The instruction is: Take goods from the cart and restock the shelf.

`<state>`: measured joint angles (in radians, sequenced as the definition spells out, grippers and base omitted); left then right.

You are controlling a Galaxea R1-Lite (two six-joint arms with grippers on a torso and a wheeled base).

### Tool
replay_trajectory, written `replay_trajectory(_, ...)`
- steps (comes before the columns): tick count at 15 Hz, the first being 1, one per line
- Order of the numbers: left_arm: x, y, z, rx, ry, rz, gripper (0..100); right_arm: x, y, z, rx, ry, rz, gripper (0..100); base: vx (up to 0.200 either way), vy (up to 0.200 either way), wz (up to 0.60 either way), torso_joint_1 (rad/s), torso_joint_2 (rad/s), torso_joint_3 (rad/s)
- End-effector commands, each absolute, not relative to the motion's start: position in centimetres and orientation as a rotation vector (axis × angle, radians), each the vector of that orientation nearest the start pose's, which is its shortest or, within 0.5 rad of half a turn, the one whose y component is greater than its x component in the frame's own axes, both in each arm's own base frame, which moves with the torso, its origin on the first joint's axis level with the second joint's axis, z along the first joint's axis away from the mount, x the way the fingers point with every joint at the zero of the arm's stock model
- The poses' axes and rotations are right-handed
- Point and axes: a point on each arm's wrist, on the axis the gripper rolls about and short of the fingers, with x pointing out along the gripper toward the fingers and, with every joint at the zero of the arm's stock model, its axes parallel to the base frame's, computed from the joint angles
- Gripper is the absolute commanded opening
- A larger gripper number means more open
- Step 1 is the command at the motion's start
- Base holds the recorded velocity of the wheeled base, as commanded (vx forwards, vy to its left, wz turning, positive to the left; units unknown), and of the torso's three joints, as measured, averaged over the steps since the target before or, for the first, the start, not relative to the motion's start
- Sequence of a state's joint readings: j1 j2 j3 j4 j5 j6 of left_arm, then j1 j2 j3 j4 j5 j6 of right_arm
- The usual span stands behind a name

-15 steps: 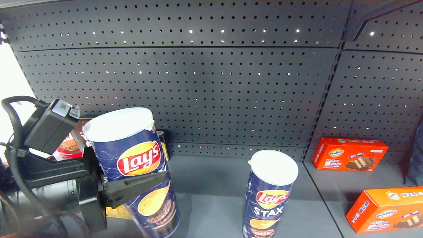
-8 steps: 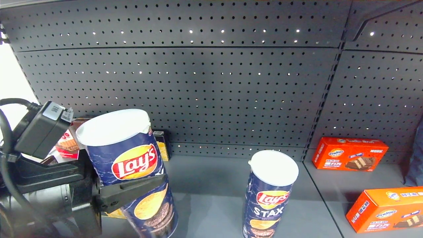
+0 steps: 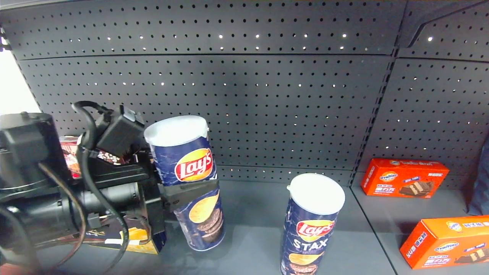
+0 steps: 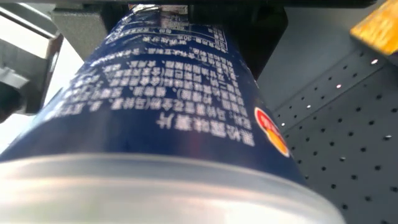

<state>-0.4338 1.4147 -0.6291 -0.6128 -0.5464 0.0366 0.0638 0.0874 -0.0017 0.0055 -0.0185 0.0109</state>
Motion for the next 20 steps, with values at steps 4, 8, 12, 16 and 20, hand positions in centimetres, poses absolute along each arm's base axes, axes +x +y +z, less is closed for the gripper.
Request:
replay_trajectory(4,28.0,-13.8,17.1,0.089,0.183,-0.985,0,-1.6,-0.1,7.7,0.008,0.095,0.045,100,0.0,0.0,0.0,0.0,0.0,0.0)
replay_trajectory(8,31.2,-15.6,16.2,0.096,0.162,-0.996,0,-1.6,-0.1,7.7,0.007,0.095,0.045,100,0.0,0.0,0.0,0.0,0.0,0.0)
replay_trajectory(12,32.9,-16.9,14.7,0.099,0.182,-1.012,0,-1.6,-0.1,7.7,0.007,0.094,0.045,100,0.0,0.0,0.0,0.0,0.0,0.0)
replay_trajectory(16,34.8,-18.8,14.5,0.1,0.151,-1.033,0,-1.6,-0.1,7.7,0.007,0.094,0.045,100,0.0,0.0,0.0,0.0,0.0,0.0)
replay_trajectory(20,34.9,-19.8,14.7,0.097,0.139,-1.052,0,-1.6,-0.1,7.7,0.007,0.094,0.045,100,0.0,0.0,0.0,0.0,0.0,0.0)
